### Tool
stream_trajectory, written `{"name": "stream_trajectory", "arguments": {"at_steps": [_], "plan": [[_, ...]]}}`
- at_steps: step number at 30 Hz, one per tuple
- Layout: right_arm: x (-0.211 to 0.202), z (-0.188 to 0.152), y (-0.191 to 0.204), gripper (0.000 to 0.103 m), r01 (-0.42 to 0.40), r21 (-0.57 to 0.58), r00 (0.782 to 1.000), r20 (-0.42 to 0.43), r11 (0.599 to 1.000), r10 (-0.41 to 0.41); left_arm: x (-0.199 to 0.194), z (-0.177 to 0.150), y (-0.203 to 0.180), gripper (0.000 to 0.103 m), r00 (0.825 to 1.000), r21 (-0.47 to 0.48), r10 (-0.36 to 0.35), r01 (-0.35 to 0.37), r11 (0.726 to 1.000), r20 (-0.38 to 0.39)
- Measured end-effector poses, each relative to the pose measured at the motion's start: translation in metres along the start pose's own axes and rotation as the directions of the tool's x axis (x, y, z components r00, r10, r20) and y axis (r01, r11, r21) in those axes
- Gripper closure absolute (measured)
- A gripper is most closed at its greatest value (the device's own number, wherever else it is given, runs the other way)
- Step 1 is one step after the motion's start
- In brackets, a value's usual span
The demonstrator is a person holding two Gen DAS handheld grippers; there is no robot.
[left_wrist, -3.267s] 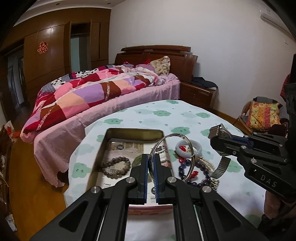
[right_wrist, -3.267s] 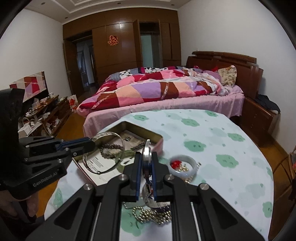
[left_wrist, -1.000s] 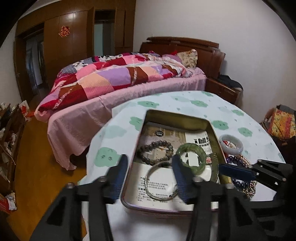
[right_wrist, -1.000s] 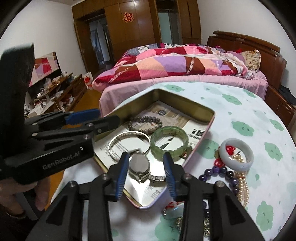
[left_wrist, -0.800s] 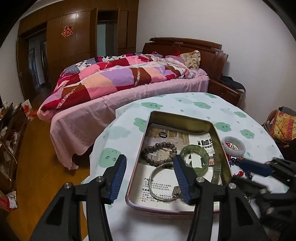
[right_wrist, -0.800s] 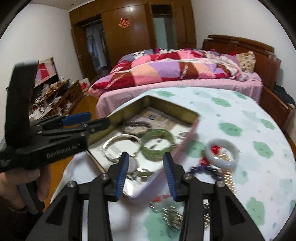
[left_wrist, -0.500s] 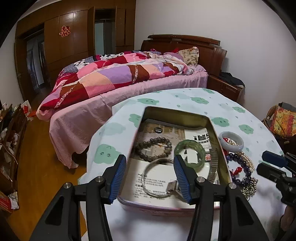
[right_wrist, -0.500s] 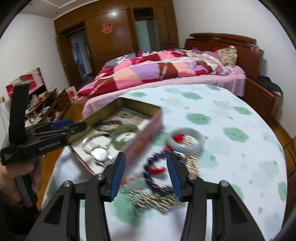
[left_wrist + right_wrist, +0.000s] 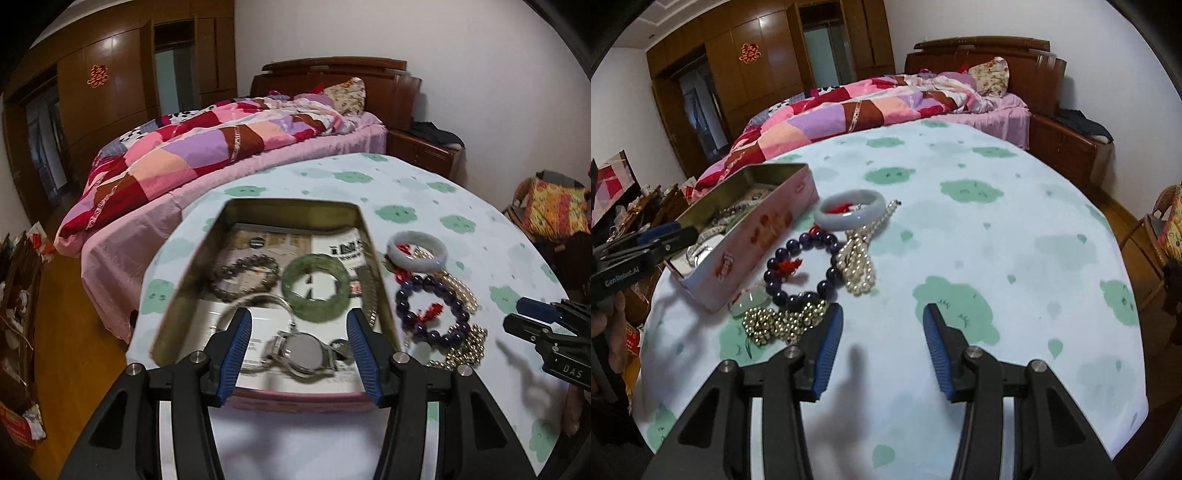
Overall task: Organize jewelry
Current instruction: 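Lower the silver bangle and watch into the tin box and open both tools, then move the right tool to the gold chain and close on it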
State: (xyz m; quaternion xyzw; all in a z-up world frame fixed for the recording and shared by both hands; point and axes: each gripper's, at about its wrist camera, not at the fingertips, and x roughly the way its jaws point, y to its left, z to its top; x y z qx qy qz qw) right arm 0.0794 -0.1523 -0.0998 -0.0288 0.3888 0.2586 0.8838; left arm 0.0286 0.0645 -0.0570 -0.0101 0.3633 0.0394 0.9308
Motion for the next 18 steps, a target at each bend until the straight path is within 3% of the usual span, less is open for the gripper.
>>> {"name": "stream_trajectory", "arguments": {"at_steps": [6,13,15,18], "plan": [[0.003,0.001,0.024,0.059,-0.046,-0.090,0.999,-0.014,0.995,0.045,0.005,-0.003,-0.003,0.049,1.000,0.020,0.013,-0.012,1.000,-0.020],[0.025,0.004,0.046,0.059,-0.078,-0.181,0.994,-0.094,0.980,0.061,0.004,-0.002,0.005,0.049,1.000,-0.020,0.022,-0.023,1.000,-0.015],[0.027,0.001,0.047,0.076,-0.088,-0.188,0.992,-0.110,0.978,0.068,0.003,-0.002,0.004,0.049,1.000,-0.017,0.019,-0.019,1.000,-0.013],[0.026,0.000,0.044,0.086,-0.111,-0.179,0.989,-0.115,0.978,0.091,0.001,-0.003,0.001,0.049,1.000,-0.010,0.011,-0.011,1.000,-0.011]]}}
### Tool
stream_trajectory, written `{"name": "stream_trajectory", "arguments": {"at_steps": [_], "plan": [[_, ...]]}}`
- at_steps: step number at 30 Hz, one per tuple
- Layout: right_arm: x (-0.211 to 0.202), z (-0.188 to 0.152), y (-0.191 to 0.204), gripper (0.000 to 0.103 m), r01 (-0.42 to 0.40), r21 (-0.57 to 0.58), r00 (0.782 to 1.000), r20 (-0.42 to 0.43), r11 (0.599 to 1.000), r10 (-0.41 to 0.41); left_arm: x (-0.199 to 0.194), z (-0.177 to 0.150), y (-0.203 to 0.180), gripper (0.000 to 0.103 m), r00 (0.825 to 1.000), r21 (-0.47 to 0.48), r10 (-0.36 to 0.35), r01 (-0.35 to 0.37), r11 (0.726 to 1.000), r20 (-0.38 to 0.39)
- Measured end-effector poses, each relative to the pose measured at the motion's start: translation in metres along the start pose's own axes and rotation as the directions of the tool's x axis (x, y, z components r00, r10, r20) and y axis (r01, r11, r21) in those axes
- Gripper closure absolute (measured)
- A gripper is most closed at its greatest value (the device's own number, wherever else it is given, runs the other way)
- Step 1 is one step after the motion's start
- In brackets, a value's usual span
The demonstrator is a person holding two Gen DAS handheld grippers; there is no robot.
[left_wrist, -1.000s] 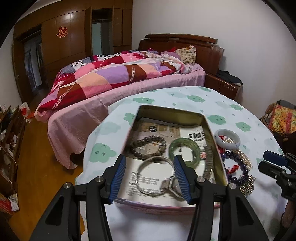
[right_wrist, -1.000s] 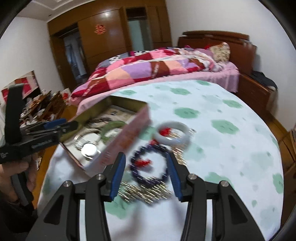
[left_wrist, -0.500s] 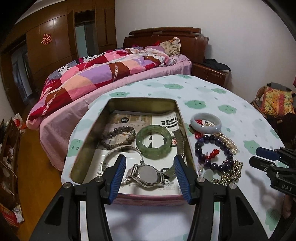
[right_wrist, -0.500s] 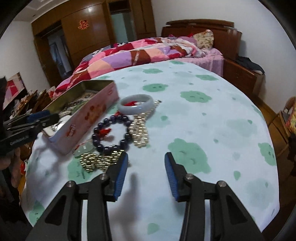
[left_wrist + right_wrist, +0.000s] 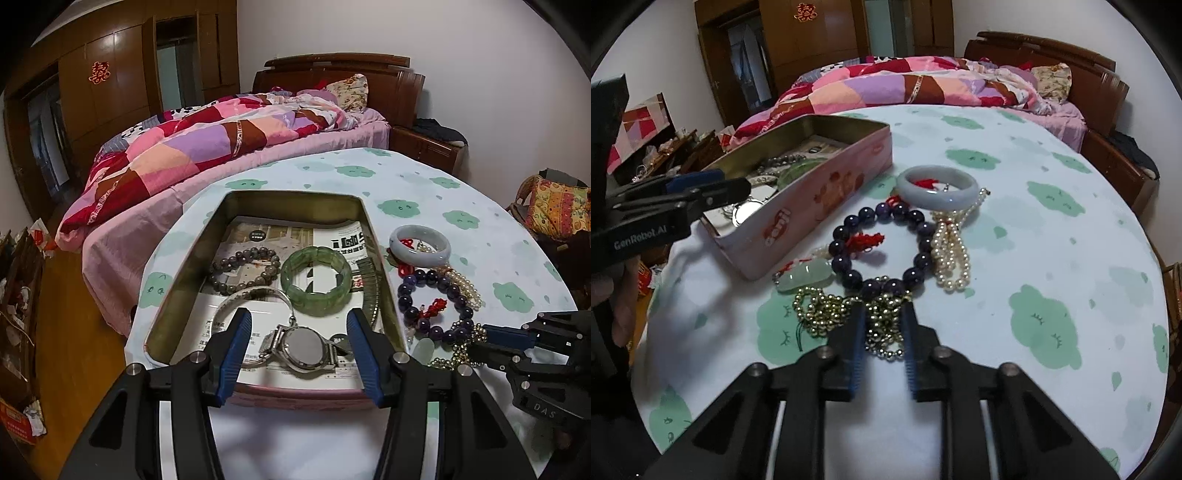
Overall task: Organize jewelry
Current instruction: 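Move the right tool to the gold chain and close on it, then grasp the purple bead bracelet with the left tool while the right tool lifts the gold chain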
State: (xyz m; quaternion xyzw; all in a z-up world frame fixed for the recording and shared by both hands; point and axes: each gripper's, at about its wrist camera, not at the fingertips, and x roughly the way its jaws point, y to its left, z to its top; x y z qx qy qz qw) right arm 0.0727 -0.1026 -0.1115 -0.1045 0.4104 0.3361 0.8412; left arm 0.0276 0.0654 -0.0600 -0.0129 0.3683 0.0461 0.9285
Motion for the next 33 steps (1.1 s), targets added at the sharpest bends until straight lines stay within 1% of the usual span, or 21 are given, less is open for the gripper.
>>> {"name": "stream_trajectory", "arguments": {"at_steps": [3,4,6,8,11,12,13,15,21,25,29,30,31,32,33], "plan": [[-0.004,-0.003,0.001,0.088,0.001,-0.004,1.000,0.007,1.000,-0.001,-0.004,0.001,-0.002,0.049,1.000,0.004,-0.010,0.010,1.000,0.010],[-0.007,-0.005,0.002,0.091,0.012,-0.008,1.000,0.013,1.000,-0.012,-0.007,0.002,-0.003,0.049,1.000,0.005,-0.015,0.015,1.000,0.016],[-0.010,-0.007,-0.001,0.091,0.047,-0.006,0.999,0.017,0.999,-0.047,-0.011,0.004,-0.006,0.049,0.999,0.011,-0.025,0.025,1.000,0.028],[-0.016,-0.010,-0.010,0.092,0.089,0.016,0.996,0.021,0.996,-0.089,-0.015,0.005,-0.010,0.049,0.998,0.017,-0.041,0.041,0.999,0.039],[-0.025,-0.014,-0.030,0.094,0.125,0.070,0.991,0.031,0.990,-0.128,-0.017,0.005,-0.018,0.049,0.997,0.031,-0.069,0.067,0.997,0.039],[-0.029,-0.016,-0.039,0.094,0.143,0.098,0.988,0.037,0.985,-0.147,-0.017,0.005,-0.020,0.049,0.996,0.036,-0.075,0.074,0.997,0.038],[-0.031,-0.016,-0.045,0.096,0.157,0.119,0.986,0.042,0.981,-0.162,-0.017,0.006,-0.022,0.049,0.996,0.042,-0.082,0.080,0.996,0.037],[-0.036,-0.017,-0.058,0.096,0.183,0.162,0.980,0.047,0.970,-0.193,-0.017,0.007,-0.027,0.049,0.995,0.054,-0.088,0.086,0.995,0.036],[-0.036,-0.019,-0.076,0.096,0.211,0.208,0.974,0.041,0.955,-0.224,-0.021,0.009,-0.047,0.049,0.991,0.106,-0.125,0.121,0.987,0.037],[-0.035,-0.020,-0.077,0.096,0.197,0.215,0.976,0.053,0.957,-0.213,-0.022,0.010,-0.068,0.049,0.984,0.160,-0.176,0.169,0.973,0.031],[-0.031,-0.023,-0.072,0.095,0.198,0.205,0.975,0.056,0.959,-0.213,-0.017,0.005,-0.091,0.049,0.973,0.220,-0.230,0.225,0.949,-0.003],[-0.031,-0.023,-0.070,0.095,0.206,0.199,0.973,0.060,0.958,-0.221,-0.017,0.004,-0.097,0.050,0.970,0.237,-0.241,0.237,0.942,-0.012],[-0.031,-0.023,-0.069,0.095,0.209,0.196,0.973,0.061,0.958,-0.225,-0.015,0.003,-0.103,0.056,0.966,0.252,-0.258,0.256,0.933,-0.026],[-0.031,-0.023,-0.070,0.095,0.207,0.197,0.973,0.062,0.958,-0.223,-0.009,0.002,-0.109,0.059,0.960,0.266,-0.274,0.277,0.923,-0.050],[-0.031,-0.023,-0.069,0.095,0.206,0.199,0.973,0.062,0.958,-0.222,-0.006,0.000,-0.113,0.061,0.960,0.275,-0.273,0.280,0.920,-0.063]]}}
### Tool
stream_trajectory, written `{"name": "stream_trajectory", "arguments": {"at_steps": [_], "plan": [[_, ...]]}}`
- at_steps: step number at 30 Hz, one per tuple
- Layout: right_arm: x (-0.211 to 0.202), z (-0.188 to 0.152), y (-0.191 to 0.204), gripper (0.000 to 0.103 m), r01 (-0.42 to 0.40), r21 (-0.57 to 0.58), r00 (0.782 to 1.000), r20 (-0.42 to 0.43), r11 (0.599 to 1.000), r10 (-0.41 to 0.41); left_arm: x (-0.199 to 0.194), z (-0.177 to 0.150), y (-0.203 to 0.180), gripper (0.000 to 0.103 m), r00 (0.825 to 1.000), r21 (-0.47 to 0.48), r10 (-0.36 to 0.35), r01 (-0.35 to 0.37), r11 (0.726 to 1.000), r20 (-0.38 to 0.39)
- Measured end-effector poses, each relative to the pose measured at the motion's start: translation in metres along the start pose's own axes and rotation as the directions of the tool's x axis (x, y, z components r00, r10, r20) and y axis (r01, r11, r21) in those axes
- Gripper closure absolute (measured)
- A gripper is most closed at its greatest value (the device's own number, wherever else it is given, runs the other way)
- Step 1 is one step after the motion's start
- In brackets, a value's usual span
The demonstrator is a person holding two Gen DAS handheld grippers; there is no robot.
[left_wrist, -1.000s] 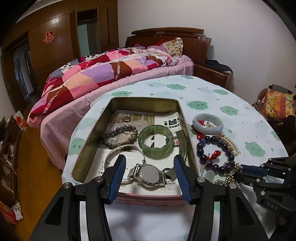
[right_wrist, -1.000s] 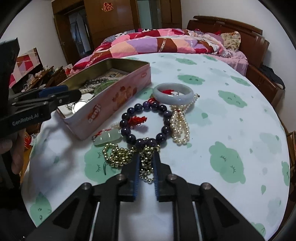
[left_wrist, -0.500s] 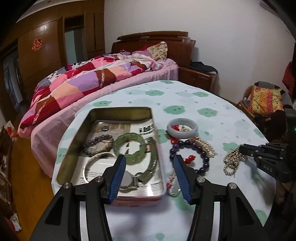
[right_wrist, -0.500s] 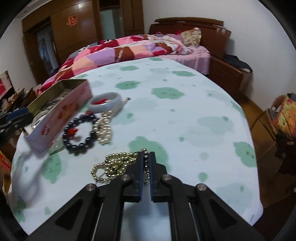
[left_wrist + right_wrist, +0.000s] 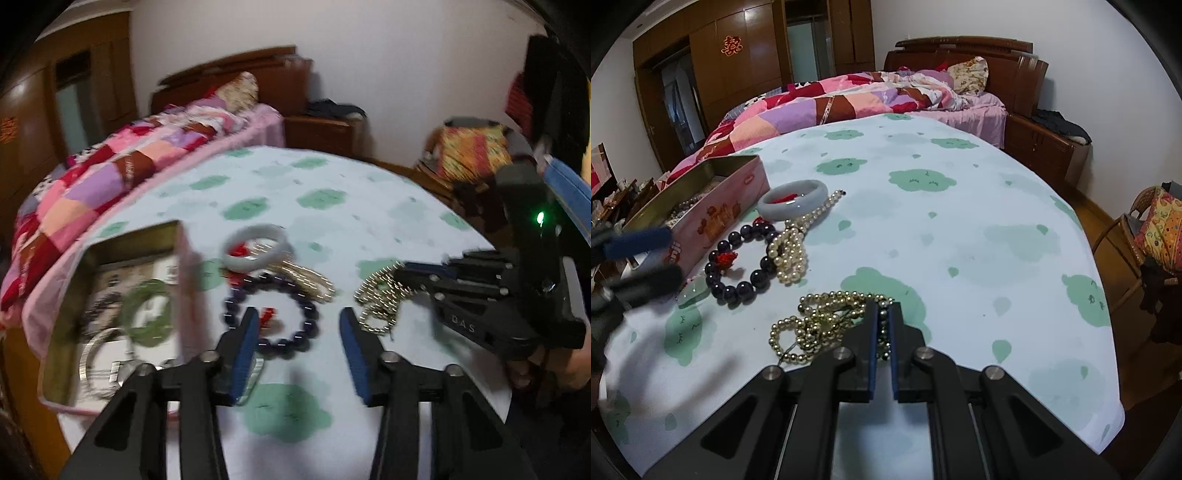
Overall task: Organize jewelry
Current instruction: 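Grasp the purple bead bracelet with the left tool while the right tool lifts the gold chain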
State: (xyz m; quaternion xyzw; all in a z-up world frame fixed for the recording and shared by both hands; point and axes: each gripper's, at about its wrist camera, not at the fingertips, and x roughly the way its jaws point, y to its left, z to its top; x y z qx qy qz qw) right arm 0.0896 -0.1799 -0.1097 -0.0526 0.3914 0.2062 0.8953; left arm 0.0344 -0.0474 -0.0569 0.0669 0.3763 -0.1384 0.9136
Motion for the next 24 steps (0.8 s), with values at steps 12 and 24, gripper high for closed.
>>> {"name": "stream_trajectory", "arguments": {"at_steps": [12,24], "plan": [[0.000,0.000,0.001,0.094,0.000,-0.007,1.000,0.006,1.000,0.000,0.051,-0.002,0.000,0.072,0.990,-0.021,-0.044,0.041,0.999,-0.134],[-0.011,0.004,0.005,0.095,-0.061,-0.010,0.998,0.028,0.998,0.061,-0.003,0.010,0.006,0.090,0.997,-0.051,-0.074,0.074,0.996,0.007]]}}
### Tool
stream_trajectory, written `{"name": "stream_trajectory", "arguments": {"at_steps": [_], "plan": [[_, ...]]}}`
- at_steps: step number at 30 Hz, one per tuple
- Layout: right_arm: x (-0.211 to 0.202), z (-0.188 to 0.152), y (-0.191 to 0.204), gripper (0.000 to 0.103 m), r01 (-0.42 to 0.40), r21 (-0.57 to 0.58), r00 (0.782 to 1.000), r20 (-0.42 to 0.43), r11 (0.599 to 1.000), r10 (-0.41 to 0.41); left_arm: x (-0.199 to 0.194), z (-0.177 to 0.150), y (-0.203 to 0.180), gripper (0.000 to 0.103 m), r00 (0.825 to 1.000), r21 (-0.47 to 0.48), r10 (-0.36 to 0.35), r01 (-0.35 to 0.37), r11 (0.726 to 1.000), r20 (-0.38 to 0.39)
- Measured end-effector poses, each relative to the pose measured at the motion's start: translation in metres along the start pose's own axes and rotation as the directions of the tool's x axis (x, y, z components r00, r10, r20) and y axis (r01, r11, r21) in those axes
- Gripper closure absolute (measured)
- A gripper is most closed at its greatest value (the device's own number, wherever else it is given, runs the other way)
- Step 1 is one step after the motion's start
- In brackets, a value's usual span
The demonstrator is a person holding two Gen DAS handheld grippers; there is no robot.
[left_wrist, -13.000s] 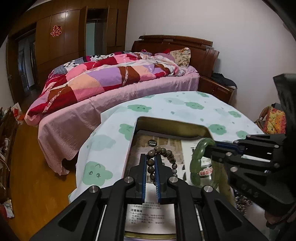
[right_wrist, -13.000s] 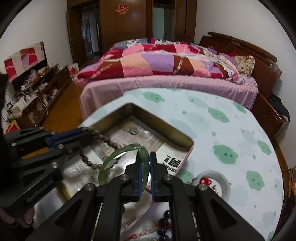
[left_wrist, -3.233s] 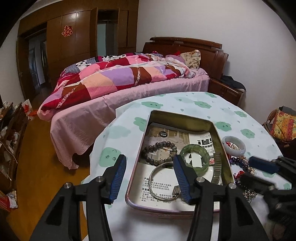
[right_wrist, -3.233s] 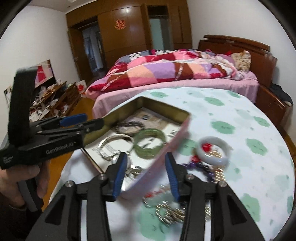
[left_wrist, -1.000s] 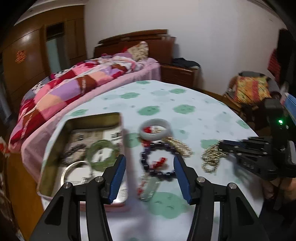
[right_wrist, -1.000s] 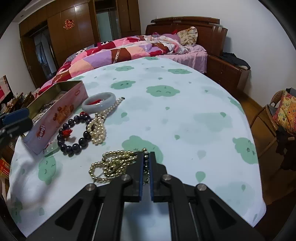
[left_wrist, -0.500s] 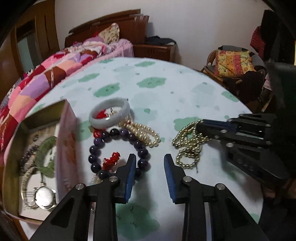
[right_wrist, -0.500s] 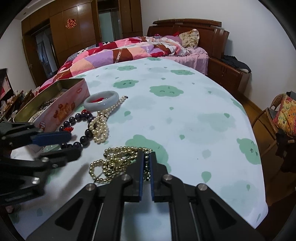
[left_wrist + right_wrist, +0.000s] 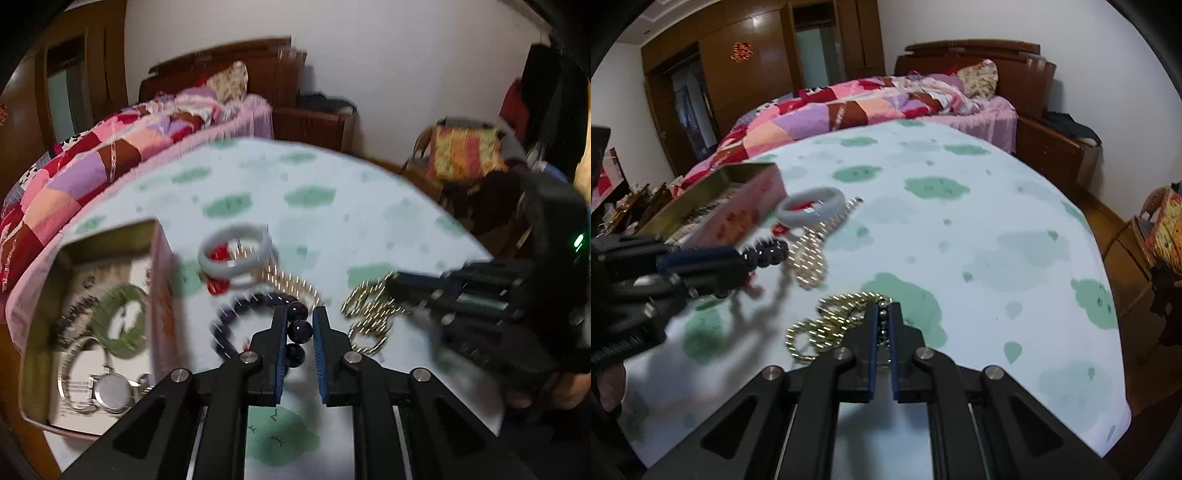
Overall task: Organize jewelry
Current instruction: 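Grasp the purple bead bracelet with the left tool while the right tool lifts the gold chain, then carry the bead bracelet and gold chain over the tin box with both tools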
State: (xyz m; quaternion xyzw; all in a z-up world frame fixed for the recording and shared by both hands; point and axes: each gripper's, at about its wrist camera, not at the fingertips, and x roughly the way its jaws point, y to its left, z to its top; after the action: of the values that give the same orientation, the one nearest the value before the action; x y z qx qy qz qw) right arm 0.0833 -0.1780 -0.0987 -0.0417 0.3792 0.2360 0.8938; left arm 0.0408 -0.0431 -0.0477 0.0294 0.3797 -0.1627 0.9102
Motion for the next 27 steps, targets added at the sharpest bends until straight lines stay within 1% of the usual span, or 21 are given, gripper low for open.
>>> {"name": "stream_trajectory", "arguments": {"at_steps": [5,9,15,20,27], "plan": [[-0.023,0.012,0.011,0.095,-0.024,-0.024,0.998,0.061,0.999,0.025,-0.031,0.013,0.009,0.090,0.997,-0.041,-0.024,0.027,0.999,0.076],[-0.034,0.019,0.012,0.095,-0.039,-0.020,0.995,0.093,0.999,0.040,-0.045,0.019,0.015,0.090,0.993,-0.065,-0.043,0.050,0.997,0.114],[-0.045,0.029,0.014,0.095,-0.051,-0.015,0.990,0.130,0.999,0.053,-0.060,0.025,0.017,0.090,0.987,-0.068,-0.037,0.048,0.997,0.156],[-0.055,0.035,0.016,0.095,-0.058,-0.019,0.986,0.157,0.998,0.060,-0.075,0.029,0.026,0.090,0.981,-0.088,-0.025,0.043,0.995,0.192],[-0.062,0.039,0.022,0.095,-0.075,-0.032,0.981,0.179,0.997,0.080,-0.082,0.028,0.034,0.090,0.979,-0.101,0.002,0.019,0.995,0.204]]}}
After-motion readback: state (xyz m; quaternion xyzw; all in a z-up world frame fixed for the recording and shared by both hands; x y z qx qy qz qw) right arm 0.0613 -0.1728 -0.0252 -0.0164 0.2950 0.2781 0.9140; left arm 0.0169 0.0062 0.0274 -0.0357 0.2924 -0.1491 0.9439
